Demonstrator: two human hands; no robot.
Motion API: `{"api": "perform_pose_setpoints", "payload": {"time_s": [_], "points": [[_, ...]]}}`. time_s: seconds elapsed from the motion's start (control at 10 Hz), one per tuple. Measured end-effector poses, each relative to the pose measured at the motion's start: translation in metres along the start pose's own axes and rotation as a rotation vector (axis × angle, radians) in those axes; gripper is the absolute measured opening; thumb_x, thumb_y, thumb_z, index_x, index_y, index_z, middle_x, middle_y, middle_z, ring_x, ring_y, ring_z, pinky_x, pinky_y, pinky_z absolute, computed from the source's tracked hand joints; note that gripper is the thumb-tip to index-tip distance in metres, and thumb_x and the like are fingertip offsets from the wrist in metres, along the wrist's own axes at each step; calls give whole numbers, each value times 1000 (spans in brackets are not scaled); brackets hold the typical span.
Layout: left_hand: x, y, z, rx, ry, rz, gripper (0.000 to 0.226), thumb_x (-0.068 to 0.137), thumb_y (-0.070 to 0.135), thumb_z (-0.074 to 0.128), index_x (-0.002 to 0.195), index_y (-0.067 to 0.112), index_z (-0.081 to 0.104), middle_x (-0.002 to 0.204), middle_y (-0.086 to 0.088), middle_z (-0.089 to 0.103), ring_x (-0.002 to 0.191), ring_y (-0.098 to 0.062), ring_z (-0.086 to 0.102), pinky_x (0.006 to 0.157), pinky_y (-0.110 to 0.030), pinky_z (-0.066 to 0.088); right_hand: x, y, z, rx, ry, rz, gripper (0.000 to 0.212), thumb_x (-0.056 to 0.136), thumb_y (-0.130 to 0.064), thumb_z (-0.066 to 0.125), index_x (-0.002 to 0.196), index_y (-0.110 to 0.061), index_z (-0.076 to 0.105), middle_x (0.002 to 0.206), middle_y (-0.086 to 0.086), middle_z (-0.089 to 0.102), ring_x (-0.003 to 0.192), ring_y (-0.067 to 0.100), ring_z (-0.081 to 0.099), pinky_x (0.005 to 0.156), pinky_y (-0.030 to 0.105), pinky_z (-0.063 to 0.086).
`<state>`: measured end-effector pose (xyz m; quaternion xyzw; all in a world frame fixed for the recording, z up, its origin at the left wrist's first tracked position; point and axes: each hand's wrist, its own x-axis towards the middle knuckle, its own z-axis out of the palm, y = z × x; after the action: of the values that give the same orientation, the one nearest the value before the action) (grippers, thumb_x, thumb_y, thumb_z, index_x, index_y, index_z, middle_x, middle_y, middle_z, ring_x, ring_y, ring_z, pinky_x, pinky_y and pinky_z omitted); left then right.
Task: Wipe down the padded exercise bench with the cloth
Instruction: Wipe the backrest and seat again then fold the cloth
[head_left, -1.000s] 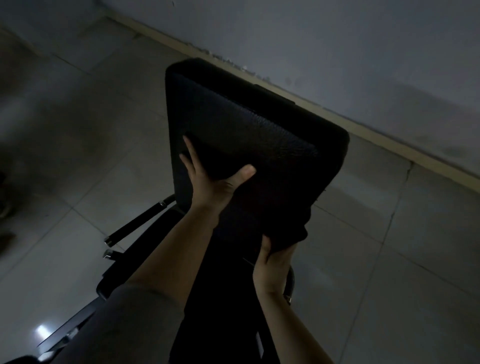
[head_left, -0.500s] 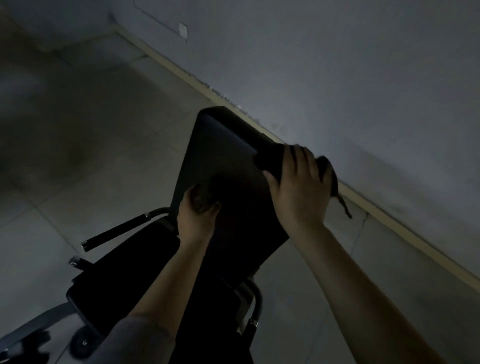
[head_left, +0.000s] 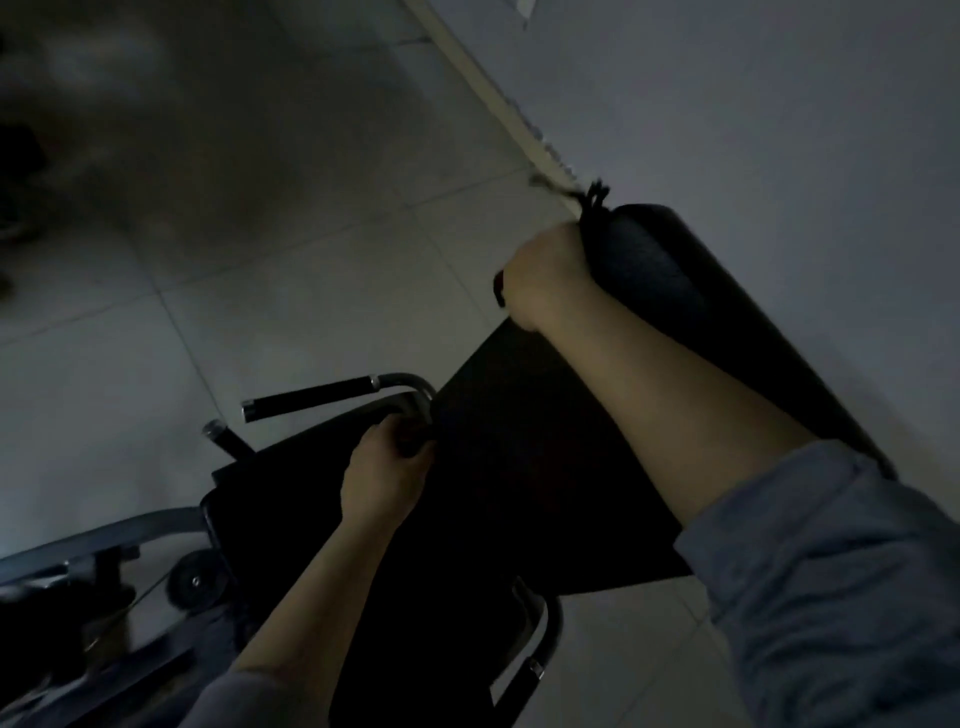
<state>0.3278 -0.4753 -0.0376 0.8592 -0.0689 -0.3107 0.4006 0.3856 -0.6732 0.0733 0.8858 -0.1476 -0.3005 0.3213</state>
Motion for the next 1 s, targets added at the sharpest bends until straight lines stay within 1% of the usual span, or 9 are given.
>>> {"api": "perform_pose_setpoints", "payload": {"time_s": [0.1, 0.2, 0.4, 0.5, 0.6, 0.7, 0.8, 0.9, 1.0], "points": [[9, -51, -8, 303, -131, -156, 77, 77, 49, 68, 141, 31, 30, 149, -6, 28, 136, -35, 27, 102, -58, 37, 15, -53, 18, -91, -108, -129, 29, 90, -26, 44, 111, -13, 61, 111, 7, 61, 97, 21, 58, 85, 33, 43], [14, -112, -13, 541, -309, -378, 119, 64, 57, 76, 143, 47, -13, 154, 0, -26, 139, -41, -24, 100, -75, 18, 29, -101, 34, -90, -136, -253, 27, 92, -25, 40, 105, -15, 61, 109, 2, 61, 97, 19, 58, 82, 31, 42], [20, -159, 6, 695, -301, -378, 132, 62, 50, 79, 134, 48, -31, 143, -7, -47, 132, -45, -36, 97, -79, 18, 49, -187, 77, -196, -131, -485, 33, 96, -27, 37, 122, -16, 56, 123, 2, 58, 112, 20, 55, 79, 29, 37], [21, -161, 7, 690, -288, -372, 132, 62, 46, 81, 136, 48, -29, 143, -6, -47, 131, -45, -36, 96, -80, 17, 40, -200, 88, -19, -38, -445, 39, 99, -17, 37, 137, -10, 38, 137, 9, 48, 125, 24, 47, 68, 3, 32], [22, -162, 7, 691, -285, -374, 132, 62, 46, 81, 136, 48, -29, 143, -6, -47, 131, -45, -37, 95, -80, 17, 37, -193, 94, -109, 12, -559, 47, 98, -20, 40, 141, -5, 32, 147, 13, 36, 134, 21, 35, 85, -4, 27], [21, -160, 7, 689, -283, -366, 132, 61, 46, 81, 137, 48, -27, 143, -6, -47, 131, -45, -36, 95, -81, 17, 29, -183, 84, -348, -81, -642, 55, 96, -37, 39, 146, -15, 26, 152, 10, 24, 140, 28, 21, 115, 45, 14], [21, -160, 6, 684, -296, -361, 133, 61, 46, 82, 137, 48, -27, 142, -6, -48, 130, -46, -37, 94, -81, 17, 19, -193, 106, -210, -161, -594, 54, 96, -38, 40, 143, -12, 32, 149, 14, 31, 138, 36, 24, 112, 59, 14], [22, -159, 7, 694, -298, -373, 133, 61, 44, 82, 137, 49, -27, 141, -5, -50, 129, -46, -39, 94, -81, 16, -16, -215, 154, -1360, 76, -1009, 43, 98, -31, 39, 134, -9, 42, 133, 15, 47, 125, 31, 44, 107, 40, 35], [25, -163, 7, 683, -317, -354, 133, 61, 43, 83, 137, 49, -26, 141, -5, -49, 129, -46, -39, 93, -82, 14, -73, -228, 207, -1532, 186, -989, 45, 95, -21, 36, 135, 0, 36, 135, 17, 42, 129, 29, 39, 113, 34, 29]]}}
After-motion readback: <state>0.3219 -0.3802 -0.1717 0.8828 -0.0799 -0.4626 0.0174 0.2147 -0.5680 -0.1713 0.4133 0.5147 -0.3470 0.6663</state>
